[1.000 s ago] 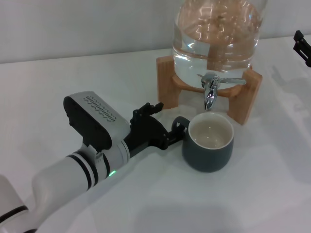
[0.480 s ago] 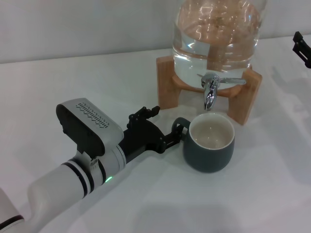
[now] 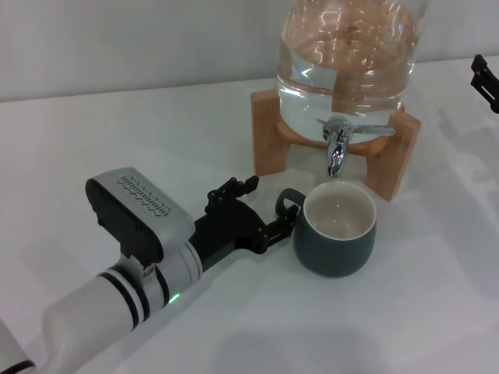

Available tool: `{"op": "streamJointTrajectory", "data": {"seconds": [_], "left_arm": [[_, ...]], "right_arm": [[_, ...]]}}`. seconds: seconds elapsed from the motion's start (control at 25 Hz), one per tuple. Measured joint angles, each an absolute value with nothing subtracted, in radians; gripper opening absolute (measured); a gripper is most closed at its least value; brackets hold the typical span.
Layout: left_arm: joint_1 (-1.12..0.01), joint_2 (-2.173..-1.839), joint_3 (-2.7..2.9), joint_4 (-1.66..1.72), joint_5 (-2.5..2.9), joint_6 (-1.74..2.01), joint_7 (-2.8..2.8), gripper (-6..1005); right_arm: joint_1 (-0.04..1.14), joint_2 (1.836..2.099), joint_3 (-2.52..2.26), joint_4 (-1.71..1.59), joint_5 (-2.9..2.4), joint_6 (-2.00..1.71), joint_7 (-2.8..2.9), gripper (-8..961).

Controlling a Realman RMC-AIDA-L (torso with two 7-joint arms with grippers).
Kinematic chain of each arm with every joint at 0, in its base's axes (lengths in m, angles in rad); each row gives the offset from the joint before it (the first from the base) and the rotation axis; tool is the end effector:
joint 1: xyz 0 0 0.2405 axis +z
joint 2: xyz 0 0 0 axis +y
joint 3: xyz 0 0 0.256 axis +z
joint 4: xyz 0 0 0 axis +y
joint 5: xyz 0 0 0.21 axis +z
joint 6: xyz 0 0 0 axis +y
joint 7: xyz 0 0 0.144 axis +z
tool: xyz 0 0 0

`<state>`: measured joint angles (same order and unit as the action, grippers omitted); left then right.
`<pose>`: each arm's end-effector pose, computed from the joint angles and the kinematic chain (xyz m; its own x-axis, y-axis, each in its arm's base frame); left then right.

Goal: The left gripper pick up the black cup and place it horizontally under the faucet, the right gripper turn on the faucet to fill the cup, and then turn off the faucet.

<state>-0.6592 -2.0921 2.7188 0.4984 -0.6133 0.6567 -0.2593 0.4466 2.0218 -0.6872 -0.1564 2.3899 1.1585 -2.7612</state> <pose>-0.1939 0.3218 -0.1661 0.8546 0.1598 0.4941 0.4051 -0.8004 -0.4418 0.3618 0.3468 0.0640 0.7270 0.0910 -0.6806 -0.6783 -0.0587 -0.7324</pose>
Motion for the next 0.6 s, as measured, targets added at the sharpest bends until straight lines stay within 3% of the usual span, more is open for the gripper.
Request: {"op": "streamJointTrajectory", "data": {"seconds": [0.6], "left_arm": [[-0.558,-2.085,2.644,0.489,-0.606,0.818,-0.223,793]], "right_arm": [[0.443,2.022,-0.687,-0.156,2.39,1.16,-2.76,828]]}}
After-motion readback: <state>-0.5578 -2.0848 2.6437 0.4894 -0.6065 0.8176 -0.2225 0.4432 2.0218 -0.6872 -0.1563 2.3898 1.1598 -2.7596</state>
